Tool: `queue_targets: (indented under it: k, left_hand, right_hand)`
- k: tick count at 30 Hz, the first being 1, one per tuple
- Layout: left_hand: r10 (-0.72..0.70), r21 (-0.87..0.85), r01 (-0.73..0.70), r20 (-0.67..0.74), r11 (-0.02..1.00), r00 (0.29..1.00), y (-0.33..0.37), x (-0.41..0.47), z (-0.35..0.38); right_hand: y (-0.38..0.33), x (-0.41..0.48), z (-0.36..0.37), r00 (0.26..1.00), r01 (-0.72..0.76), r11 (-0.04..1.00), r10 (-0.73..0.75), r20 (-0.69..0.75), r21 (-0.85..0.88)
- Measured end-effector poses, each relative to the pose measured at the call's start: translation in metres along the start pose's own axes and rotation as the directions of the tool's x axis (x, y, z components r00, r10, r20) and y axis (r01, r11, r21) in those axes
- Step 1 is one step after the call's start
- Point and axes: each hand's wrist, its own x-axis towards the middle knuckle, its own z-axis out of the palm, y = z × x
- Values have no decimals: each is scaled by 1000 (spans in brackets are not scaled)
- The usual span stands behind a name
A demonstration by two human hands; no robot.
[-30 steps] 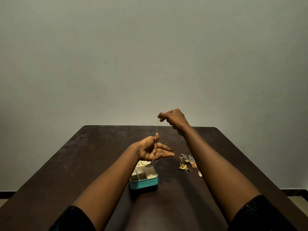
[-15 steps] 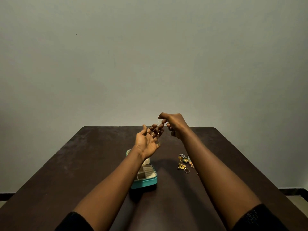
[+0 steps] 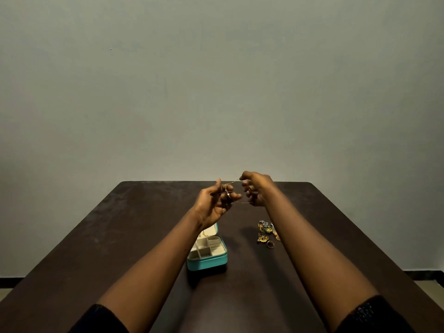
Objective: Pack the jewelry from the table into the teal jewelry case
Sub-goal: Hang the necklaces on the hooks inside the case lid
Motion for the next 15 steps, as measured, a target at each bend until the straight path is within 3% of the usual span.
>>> queue_targets:
  k: [5,10,15]
  left_hand:
    - [30,23,-33,93,999,995,8,-3,3]
    - [-40,54,30,201,998,979,14,-5,5]
    - [-87,66,72,255,995,963,15,-4,2]
  right_hand:
    - [19,6,-1,987,-145,988,140,84,55]
    - [28,8,-1,967,-198,977,183,178,74]
    - [54,0,-23,931,37,977,-110,347,212]
